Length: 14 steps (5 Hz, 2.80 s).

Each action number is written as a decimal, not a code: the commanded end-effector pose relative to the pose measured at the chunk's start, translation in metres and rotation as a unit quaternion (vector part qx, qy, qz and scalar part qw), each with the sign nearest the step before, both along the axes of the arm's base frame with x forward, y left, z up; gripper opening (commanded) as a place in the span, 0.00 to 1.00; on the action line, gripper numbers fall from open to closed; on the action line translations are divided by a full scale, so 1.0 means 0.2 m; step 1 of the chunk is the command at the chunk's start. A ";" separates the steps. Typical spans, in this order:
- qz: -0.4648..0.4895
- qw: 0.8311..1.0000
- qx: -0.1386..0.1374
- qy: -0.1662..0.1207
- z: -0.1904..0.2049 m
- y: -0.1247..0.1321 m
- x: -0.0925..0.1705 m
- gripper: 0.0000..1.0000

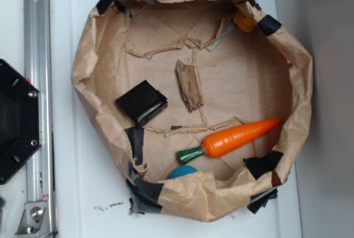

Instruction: Grab the wood chip.

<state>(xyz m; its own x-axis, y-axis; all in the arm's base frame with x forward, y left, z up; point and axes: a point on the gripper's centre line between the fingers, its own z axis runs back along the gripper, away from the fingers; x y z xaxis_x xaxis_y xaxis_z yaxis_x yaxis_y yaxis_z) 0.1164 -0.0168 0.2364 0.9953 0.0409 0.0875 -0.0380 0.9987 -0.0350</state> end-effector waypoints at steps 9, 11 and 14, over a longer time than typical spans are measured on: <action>0.376 0.923 -0.011 -0.084 -0.59 0.26 0.74 1.00; 0.450 0.887 -0.003 -0.102 -0.82 0.28 0.75 1.00; 0.450 0.887 -0.003 -0.102 -0.82 0.28 0.75 1.00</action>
